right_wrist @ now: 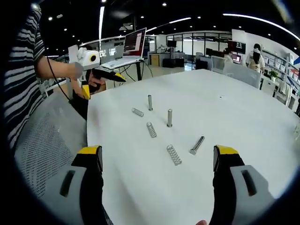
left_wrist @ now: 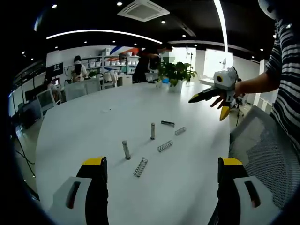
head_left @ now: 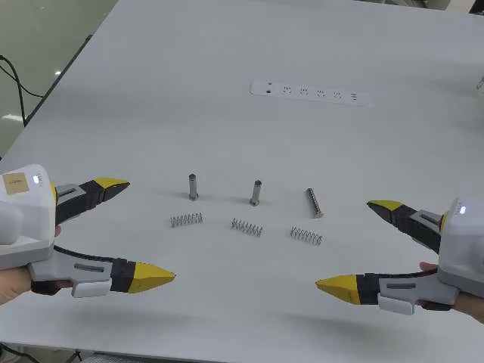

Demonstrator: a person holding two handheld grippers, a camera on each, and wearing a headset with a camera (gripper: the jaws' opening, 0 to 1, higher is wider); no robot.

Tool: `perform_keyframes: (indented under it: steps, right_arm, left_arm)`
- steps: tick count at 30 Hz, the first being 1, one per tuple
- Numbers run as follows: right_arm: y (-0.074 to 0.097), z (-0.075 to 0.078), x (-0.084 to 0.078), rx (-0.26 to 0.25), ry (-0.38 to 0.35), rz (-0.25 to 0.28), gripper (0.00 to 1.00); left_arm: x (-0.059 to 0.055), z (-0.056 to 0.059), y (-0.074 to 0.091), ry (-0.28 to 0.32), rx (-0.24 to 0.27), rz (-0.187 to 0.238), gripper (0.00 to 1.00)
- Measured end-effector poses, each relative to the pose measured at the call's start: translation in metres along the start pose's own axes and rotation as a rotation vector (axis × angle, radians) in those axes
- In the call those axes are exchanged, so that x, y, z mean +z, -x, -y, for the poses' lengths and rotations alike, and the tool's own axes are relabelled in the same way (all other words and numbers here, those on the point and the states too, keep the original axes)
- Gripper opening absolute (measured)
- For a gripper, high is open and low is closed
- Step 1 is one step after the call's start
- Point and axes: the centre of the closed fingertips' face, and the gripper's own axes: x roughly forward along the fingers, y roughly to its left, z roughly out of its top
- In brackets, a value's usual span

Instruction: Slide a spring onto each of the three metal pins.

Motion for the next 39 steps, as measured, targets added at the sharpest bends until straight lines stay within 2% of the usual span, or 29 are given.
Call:
perform_keyframes:
  steps: [14, 26, 39]
  right_arm:
    - [-0.003, 0.001, 0.004, 0.006, 0.018, -0.002, 1.00]
    - [0.001, 0.003, 0.000, -0.001, 0.014, -0.014, 1.00]
    - [0.001, 0.002, 0.001, -0.001, 0.010, -0.011, 1.00]
  left_arm:
    - [-0.001, 0.000, -0.004, -0.001, -0.008, -0.008, 0.97]
    - [-0.002, -0.001, -0.006, -0.003, -0.009, -0.010, 0.97]
    - [0.004, 0.003, -0.018, -0.009, -0.031, -0.003, 0.97]
